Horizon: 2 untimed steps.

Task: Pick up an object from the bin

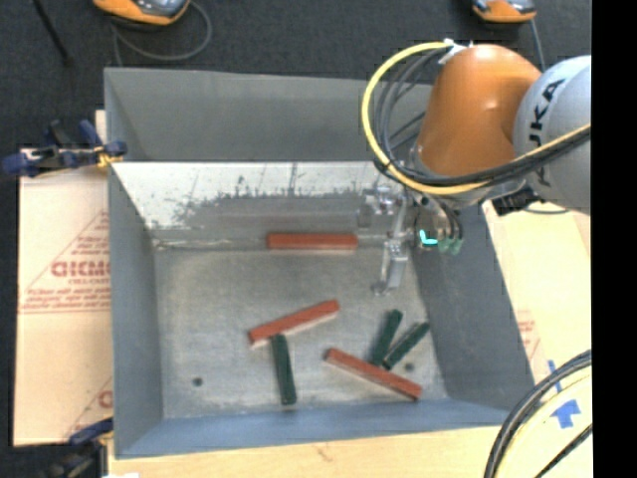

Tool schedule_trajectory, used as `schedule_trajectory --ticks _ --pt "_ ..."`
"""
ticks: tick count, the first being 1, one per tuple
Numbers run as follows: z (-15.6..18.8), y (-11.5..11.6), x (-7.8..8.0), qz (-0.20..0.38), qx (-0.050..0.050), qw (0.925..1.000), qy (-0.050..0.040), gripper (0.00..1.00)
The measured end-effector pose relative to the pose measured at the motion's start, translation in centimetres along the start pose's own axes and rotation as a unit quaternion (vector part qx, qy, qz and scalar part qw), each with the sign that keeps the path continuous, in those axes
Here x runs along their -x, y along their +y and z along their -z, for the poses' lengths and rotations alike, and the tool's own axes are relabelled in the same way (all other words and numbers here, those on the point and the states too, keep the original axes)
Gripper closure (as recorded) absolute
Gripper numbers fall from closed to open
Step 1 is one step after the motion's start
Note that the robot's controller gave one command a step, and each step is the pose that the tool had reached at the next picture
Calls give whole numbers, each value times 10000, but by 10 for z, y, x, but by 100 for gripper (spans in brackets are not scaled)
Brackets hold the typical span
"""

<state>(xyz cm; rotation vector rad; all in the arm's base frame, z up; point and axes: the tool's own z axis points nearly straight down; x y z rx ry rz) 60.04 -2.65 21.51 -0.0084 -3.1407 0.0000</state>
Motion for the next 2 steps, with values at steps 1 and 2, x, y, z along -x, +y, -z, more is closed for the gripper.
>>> schedule_trajectory --ticks 1,2 --pt "-139 46 2 1730 2 9849 3 0" --pt "-136 46 3 1720 -1 9851 -23 100"
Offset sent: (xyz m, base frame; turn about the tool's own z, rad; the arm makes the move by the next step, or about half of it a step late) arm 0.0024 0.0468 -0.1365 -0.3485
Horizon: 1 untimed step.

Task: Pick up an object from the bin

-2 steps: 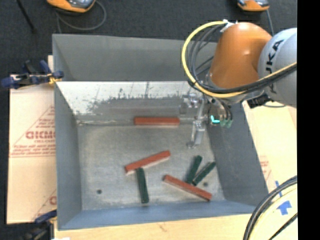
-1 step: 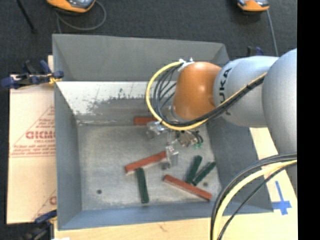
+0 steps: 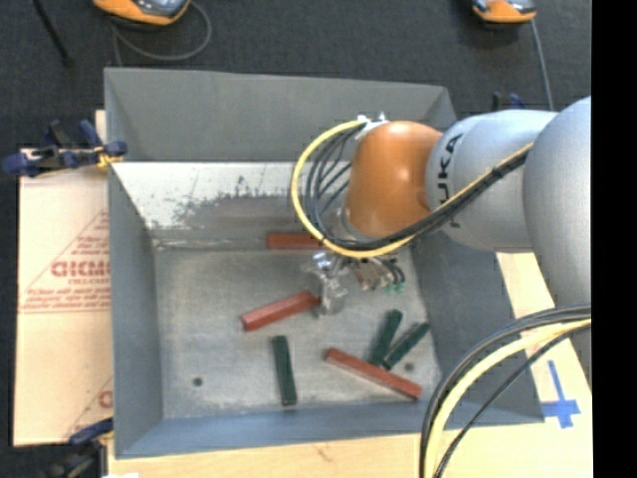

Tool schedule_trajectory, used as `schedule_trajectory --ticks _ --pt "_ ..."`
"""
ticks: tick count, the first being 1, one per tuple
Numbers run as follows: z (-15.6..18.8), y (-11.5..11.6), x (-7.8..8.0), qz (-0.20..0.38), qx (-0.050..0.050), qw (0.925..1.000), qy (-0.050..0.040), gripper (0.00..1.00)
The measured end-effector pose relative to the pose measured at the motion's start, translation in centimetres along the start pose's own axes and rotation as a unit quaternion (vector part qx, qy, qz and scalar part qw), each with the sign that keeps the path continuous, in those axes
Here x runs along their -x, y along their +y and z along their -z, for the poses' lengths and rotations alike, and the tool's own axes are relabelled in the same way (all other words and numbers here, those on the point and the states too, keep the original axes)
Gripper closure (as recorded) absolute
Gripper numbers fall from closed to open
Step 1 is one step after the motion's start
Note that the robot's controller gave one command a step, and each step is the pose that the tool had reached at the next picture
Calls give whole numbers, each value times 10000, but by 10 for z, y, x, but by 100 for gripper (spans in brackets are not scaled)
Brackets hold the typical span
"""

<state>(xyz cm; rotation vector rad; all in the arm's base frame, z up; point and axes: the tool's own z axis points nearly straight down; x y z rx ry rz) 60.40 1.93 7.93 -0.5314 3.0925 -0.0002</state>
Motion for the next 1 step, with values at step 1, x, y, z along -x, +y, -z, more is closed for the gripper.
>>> schedule_trajectory --ticks 1 --pt "165 7 12 -29 -20 10000 -47 100"
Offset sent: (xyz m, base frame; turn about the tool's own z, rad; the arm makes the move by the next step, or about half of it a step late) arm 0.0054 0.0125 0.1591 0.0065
